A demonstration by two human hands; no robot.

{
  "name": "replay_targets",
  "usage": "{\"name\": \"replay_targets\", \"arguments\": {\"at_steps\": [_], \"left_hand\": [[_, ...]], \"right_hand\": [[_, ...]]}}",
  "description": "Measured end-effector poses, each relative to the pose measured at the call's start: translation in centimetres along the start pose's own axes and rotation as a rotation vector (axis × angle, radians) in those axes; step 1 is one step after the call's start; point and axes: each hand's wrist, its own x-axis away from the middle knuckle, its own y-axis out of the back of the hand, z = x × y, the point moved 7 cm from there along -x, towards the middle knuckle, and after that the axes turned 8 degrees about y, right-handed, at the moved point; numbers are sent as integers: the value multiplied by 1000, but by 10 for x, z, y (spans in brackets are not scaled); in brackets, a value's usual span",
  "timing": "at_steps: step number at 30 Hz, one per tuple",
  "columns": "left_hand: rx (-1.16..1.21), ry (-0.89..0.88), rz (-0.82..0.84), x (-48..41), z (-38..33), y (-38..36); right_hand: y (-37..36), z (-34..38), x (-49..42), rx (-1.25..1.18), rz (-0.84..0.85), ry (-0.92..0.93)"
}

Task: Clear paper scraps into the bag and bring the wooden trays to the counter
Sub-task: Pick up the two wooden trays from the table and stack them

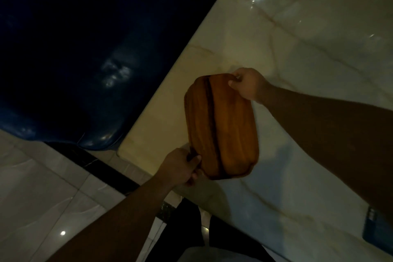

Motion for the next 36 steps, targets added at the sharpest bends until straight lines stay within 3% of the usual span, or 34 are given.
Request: {"name": "replay_targets", "arguments": {"at_steps": [11, 20, 30, 36], "left_hand": [[-215, -89, -36, 5, -10, -10], [-414, -133, 15, 2, -15, -7], [-411, -60, 59, -11, -9, -12], [-424, -115, 31, -10, -12, -5]], "right_hand": [[-8, 7, -8, 224, 106, 65], [-14, 0, 9, 129, 194, 26], [-11, 12, 20, 155, 110, 44], [-14, 4, 17, 103, 75, -9]]}}
